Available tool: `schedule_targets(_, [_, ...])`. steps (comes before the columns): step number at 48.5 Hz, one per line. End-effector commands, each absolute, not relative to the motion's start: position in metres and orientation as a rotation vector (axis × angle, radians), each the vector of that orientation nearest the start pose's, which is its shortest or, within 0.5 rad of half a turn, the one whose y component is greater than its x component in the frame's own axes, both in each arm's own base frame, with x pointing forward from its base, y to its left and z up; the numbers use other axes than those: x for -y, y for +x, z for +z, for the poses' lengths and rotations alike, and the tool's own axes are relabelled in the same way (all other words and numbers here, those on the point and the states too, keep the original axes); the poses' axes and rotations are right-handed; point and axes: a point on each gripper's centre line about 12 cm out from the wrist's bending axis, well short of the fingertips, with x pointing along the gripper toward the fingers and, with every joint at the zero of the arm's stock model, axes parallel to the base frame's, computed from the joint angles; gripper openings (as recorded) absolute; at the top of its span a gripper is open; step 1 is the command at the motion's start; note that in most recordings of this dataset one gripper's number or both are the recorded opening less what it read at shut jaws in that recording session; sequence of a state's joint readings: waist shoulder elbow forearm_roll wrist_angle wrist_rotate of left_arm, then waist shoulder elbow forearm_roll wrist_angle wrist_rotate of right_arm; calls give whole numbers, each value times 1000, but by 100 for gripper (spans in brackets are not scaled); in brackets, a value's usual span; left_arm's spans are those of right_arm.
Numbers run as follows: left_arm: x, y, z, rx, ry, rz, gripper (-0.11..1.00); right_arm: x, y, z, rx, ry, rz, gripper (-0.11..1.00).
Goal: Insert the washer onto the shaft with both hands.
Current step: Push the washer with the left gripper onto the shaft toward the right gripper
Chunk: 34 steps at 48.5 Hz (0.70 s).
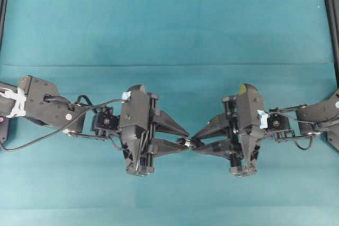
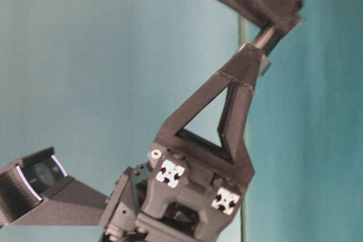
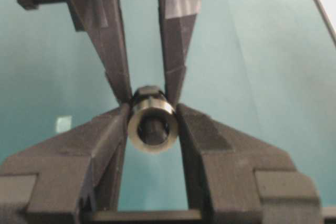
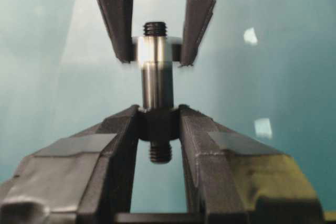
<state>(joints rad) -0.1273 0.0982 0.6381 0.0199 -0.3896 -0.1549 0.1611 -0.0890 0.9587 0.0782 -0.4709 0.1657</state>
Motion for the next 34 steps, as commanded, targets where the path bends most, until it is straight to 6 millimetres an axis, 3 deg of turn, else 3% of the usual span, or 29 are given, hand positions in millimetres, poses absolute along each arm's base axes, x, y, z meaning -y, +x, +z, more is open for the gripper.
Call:
schedule_targets(1, [58,422,187,-329,-115,-120,34,-49,340,168,-359,209,75,0])
schedule_targets(34, [60,433,180,-369,-110,-116,34,-49,341,169,-362,207,75,0])
